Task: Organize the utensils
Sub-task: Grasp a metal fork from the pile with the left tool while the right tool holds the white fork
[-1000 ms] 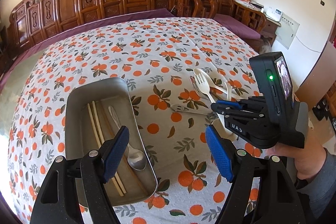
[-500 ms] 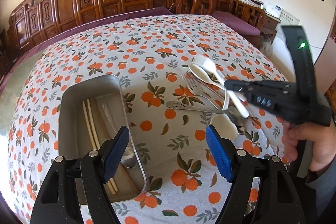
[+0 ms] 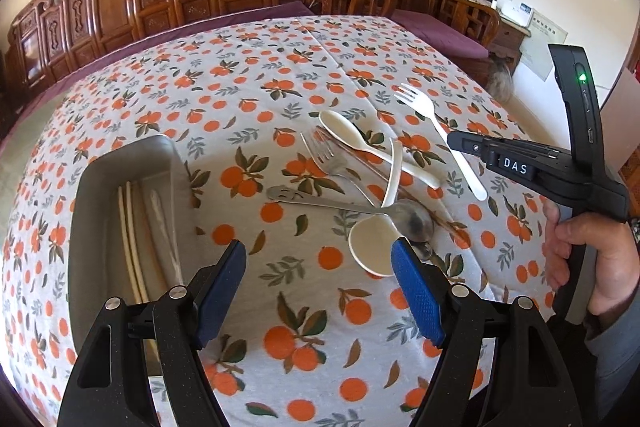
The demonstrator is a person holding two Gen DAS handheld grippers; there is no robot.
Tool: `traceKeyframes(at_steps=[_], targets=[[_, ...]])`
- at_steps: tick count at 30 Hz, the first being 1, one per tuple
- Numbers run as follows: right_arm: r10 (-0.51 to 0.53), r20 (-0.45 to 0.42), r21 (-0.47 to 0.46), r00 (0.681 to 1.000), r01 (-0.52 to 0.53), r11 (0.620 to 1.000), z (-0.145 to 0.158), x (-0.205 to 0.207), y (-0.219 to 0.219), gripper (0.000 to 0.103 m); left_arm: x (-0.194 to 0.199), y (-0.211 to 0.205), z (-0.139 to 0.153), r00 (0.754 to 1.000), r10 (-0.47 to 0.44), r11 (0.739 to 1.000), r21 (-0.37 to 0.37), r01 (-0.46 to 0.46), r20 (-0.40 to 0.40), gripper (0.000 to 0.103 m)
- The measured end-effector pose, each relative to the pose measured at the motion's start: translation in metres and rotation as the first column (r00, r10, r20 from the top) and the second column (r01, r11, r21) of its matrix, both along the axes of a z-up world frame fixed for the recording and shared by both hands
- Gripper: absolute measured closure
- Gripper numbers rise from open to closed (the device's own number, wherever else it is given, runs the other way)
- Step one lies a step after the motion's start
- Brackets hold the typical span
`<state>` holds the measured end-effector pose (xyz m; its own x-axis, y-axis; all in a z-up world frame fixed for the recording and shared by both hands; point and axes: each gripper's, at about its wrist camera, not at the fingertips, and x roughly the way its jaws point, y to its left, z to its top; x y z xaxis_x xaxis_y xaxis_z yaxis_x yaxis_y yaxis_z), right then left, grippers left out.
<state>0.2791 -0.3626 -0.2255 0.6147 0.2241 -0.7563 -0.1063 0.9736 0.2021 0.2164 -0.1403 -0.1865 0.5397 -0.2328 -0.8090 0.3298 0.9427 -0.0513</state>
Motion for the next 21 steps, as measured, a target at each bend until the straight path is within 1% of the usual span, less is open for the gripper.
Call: traceKeyframes(at_steps=[7, 13, 19, 21], targets=[[-0.021, -0.004, 0.032, 1.000, 0.021, 0.999, -0.002, 0.002, -0.018, 0.099, 0.008, -0.033, -0.004, 1.000, -0.009, 1.000, 0.004, 0.009, -0.018, 0.031], [-0.052, -0.023, 0.067, 0.998, 0.054, 0.996, -0.008, 0.005, -0.031, 0.099, 0.018, -0.061, -0.022, 0.998, -0.016, 1.000, 0.010, 0.017, -0.066, 0.032], [-0.055, -0.020, 0.094, 0.998, 0.056, 0.994, -0.008, 0.007, -0.033, 0.099, 0.030, -0.073, -0.041, 0.992, 0.000, 1.000, -0.009, -0.001, -0.128, 0.039], [-0.057, -0.021, 0.095, 0.998, 0.059, 0.994, -0.008, 0.007, -0.034, 0.099, 0.033, -0.075, -0.046, 0.989, 0.006, 1.000, -0.019, -0.009, -0.147, 0.046]])
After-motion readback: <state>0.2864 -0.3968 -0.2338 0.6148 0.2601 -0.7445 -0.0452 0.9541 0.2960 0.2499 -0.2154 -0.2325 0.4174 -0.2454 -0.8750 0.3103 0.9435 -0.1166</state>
